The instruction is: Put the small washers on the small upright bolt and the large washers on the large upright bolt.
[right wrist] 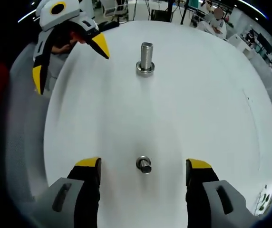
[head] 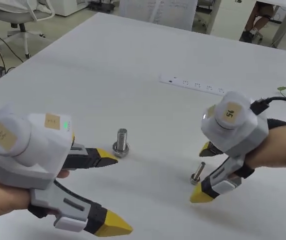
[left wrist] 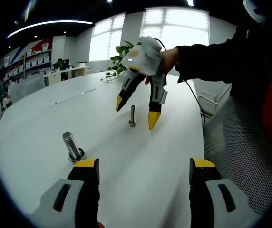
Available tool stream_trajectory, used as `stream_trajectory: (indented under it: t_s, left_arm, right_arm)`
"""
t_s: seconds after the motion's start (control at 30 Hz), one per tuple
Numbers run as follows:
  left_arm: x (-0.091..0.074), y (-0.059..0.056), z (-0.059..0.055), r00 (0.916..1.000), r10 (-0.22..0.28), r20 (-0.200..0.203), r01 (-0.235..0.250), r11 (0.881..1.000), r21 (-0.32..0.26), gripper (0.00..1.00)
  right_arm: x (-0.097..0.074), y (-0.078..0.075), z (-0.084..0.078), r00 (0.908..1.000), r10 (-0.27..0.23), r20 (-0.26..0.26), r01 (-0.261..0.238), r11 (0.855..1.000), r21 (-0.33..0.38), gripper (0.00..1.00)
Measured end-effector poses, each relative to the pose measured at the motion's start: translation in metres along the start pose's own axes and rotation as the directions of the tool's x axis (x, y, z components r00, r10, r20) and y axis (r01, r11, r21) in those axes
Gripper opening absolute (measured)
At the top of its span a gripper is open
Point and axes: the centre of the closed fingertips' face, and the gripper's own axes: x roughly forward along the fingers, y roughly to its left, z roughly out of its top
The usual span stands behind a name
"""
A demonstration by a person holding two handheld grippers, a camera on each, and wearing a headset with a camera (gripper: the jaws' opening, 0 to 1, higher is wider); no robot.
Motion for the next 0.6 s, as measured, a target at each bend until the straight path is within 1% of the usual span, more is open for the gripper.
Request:
stream_trajectory:
  t_s: [0.13, 0.23, 0.3, 0.43, 0.53, 0.6]
  left_arm:
    - [0.0003, -0.0008, -0.0006, 1.0, -0.003, -0.003, 0.003, 1.0, 0.0, 0.77]
    - [0.0004, -0.0013, -0.0006, 1.0, -0.004, -0.004, 0.004, 1.0, 0.001, 0.77]
    - [0.0005, -0.0016, -0.0009, 1.0, -0.006, -0.005, 0.006, 1.0, 0.0, 0.77]
    - [0.0009, -0.0023, -0.0016, 0.9999, -0.009, -0.008, 0.009, 1.0, 0.0, 0.77]
    - [0.0008, -0.0022, -0.0019, 0.9999, -0.01, -0.008, 0.01, 1.0, -0.002, 0.77]
    - [0.0007, -0.002, -0.002, 0.9999, -0.01, -0.008, 0.01, 1.0, -0.004, 0.77]
  right_arm:
    - [-0.0003, 0.001, 0.0016, 0.9989, -0.01, 0.046, 0.009, 1.0, 0.023, 0.82]
    - [-0.0005, 0.001, 0.0049, 0.9959, -0.024, 0.087, 0.021, 0.999, 0.037, 0.9]
    - [-0.0013, 0.001, 0.0054, 0.994, -0.035, 0.103, 0.031, 0.999, 0.039, 0.92]
    - [-0.0023, 0.0018, 0.0074, 0.9874, -0.057, 0.147, 0.048, 0.997, 0.064, 0.96]
    - [-0.004, 0.0039, 0.0089, 0.9802, -0.069, 0.185, 0.054, 0.995, 0.088, 0.97]
    - [-0.0051, 0.006, 0.008, 0.9768, -0.072, 0.202, 0.052, 0.993, 0.103, 0.98]
